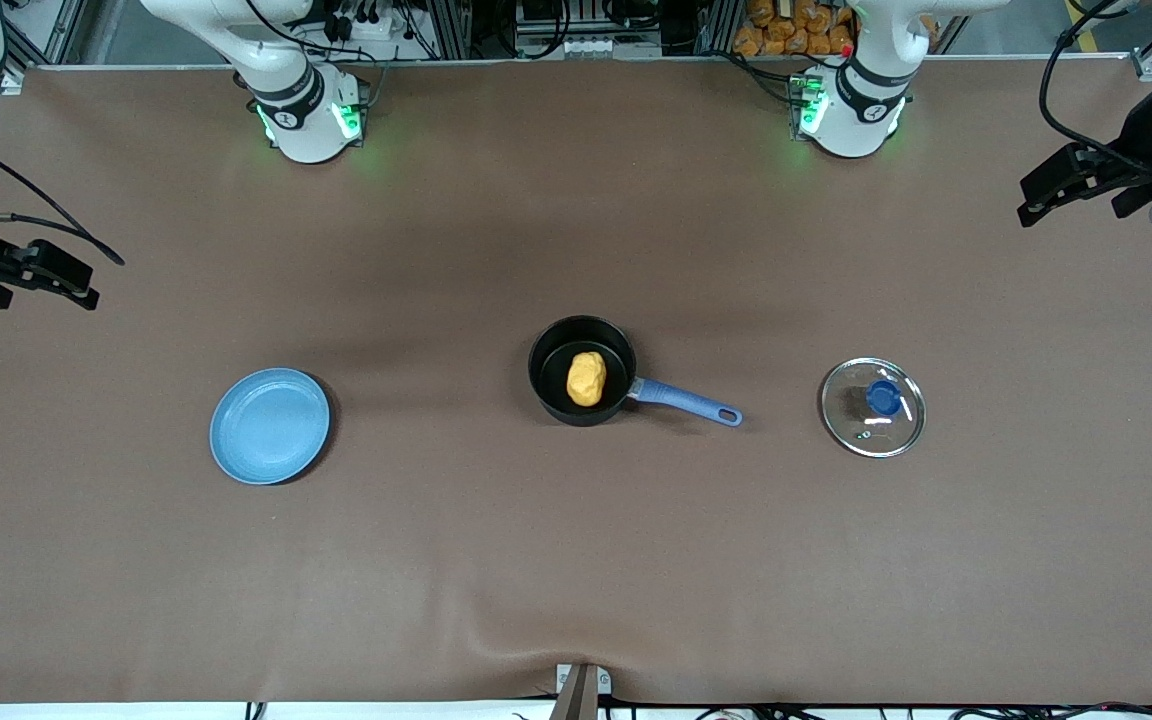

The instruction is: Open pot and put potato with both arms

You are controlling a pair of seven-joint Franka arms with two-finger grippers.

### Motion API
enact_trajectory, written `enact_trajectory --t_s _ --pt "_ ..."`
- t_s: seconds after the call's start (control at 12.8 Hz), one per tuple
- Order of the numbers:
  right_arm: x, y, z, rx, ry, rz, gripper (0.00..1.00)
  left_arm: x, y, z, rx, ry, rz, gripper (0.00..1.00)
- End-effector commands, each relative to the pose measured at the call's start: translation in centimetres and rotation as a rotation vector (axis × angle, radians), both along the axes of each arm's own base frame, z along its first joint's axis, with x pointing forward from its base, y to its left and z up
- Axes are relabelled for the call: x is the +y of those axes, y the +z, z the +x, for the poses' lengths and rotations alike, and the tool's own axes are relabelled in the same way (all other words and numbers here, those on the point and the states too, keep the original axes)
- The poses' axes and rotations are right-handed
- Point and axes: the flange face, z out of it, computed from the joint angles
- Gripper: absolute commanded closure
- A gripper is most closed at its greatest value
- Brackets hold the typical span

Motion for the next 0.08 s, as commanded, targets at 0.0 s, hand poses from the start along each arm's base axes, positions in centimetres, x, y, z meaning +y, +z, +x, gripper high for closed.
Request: enact_trajectory --t_s 0.0 --pt "0.21 0.42 -1.06 -0.007 -0.006 0.021 0.0 -0.42 -0.2 0.18 -0.005 -0.022 -0.016 0.0"
